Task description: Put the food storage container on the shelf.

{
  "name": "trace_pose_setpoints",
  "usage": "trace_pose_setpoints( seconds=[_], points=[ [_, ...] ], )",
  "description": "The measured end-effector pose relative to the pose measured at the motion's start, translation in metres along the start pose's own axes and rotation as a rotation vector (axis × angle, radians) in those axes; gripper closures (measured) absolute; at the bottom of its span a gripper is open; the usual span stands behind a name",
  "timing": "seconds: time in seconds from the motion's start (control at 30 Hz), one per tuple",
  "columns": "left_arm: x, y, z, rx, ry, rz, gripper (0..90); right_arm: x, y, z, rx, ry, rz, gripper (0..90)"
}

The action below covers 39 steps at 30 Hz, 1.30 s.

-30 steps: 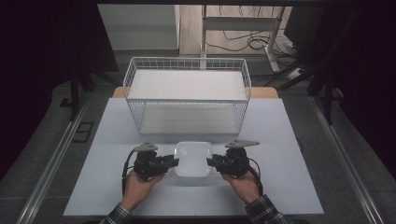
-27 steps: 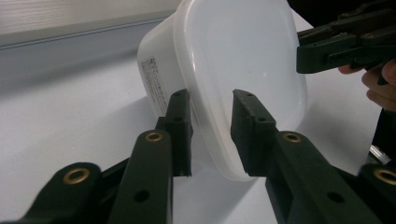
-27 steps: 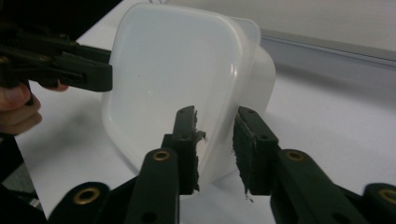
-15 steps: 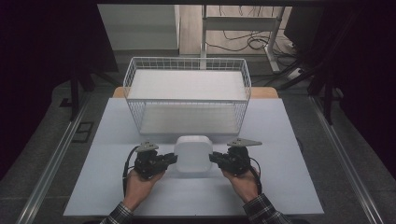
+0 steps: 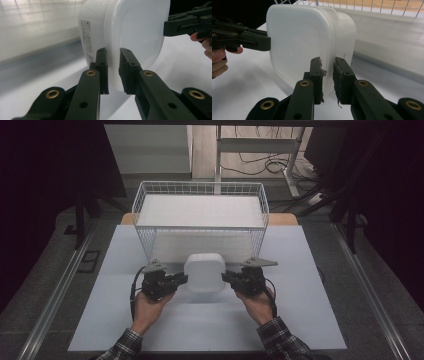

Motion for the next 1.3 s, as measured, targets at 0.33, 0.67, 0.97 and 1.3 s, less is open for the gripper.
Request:
trace_pose_setpoints(
  seconds=[0.33,0.67,0.97,1.3],
  points=[
    [0.016,-0.025,0.026,-0.017,-0.036,-0.017,78.1,0.022,-0.024,-0.016,0.019,0.026,-0.020,77.1],
    [0.034,-0.024,0.043,-0.064,-0.040,0.011,77.9,0.043,-0.027,-0.031,0.031,0.042,0.008,76.8],
    [0.041,-0.025,0.047,-0.071,-0.063,0.022,77.5,0.053,-0.028,-0.039,0.044,0.052,0.023,76.3],
    [0.048,-0.028,0.053,-0.052,-0.120,-0.019,75.5,0.061,-0.031,-0.045,0.016,0.086,0.015,74.3]
  ],
)
Point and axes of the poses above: each handheld gripper's, and its own axes: x roughly forward along the jaws, y roughly out of its underside, z roughly to its left, the point moved 4 cm from there along x, roughly forward along the jaws, and after that the axes turned 3 degrees about x, right-handed, at the moved point
